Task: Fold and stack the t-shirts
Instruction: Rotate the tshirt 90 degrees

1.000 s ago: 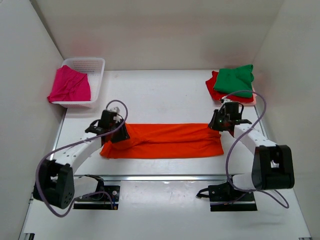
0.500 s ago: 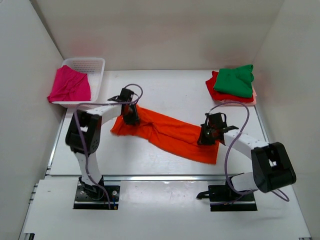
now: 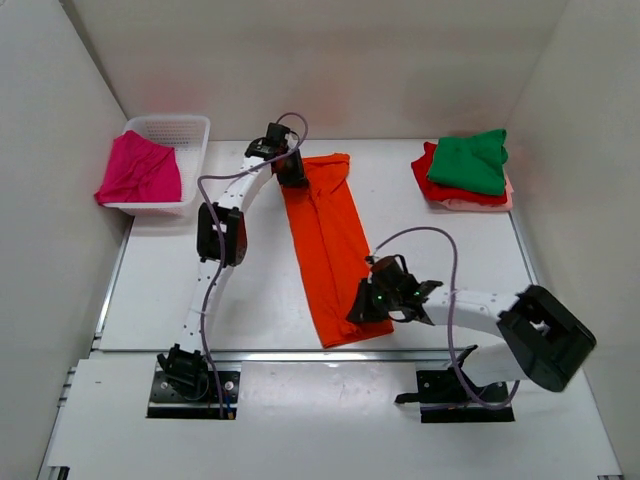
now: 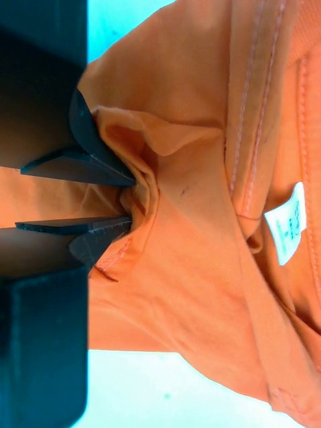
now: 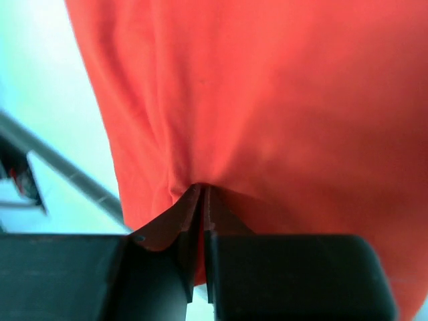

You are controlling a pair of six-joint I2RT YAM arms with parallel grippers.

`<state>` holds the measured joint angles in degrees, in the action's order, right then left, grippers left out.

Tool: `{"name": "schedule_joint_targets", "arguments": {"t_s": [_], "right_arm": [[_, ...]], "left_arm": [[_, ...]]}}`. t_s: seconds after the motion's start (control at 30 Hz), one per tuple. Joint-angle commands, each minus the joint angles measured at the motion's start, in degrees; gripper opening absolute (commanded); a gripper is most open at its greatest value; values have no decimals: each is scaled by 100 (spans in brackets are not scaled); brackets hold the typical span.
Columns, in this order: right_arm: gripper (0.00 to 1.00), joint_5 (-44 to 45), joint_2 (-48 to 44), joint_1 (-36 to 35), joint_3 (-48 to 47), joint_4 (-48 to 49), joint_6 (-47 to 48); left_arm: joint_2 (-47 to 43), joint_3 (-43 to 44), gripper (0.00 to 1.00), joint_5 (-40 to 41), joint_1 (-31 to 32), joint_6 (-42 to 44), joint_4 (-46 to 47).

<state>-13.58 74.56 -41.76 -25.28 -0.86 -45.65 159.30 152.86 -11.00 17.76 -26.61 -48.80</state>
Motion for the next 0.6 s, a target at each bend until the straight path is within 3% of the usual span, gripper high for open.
{"name": "schedule_joint_targets", "arguments": {"t_s": [0.0,0.03,0.17,0.3,0.37,0.47,0.57], "right_arm": [[6,-661,698,-288,-590,500,247],[6,-680,1030,-359,-827,430,397],[8,-662,1394,-562,-1154,419,899],[14,-664,1368,-377,-1487,289,1407],[17,-558,1245,-403,-1830,87,1760],[24,-672,798,-351,-2120,-211,2121],[35,-392,472,-359,-2665,-922,2192]], "left_arm": [[-504,-1378,38,-402,-211,-19,453],[-584,-1616,38,-411,-211,-63,667],[82,143,39,-638,-246,-334,564],[-521,-676,37,-1569,-536,-1064,2089],[-715,-451,39,-1887,-615,-1241,2365],[-1250,165,54,-2186,-519,-1268,1998],[-2320,-175,64,-2169,-370,-769,1035]]}}
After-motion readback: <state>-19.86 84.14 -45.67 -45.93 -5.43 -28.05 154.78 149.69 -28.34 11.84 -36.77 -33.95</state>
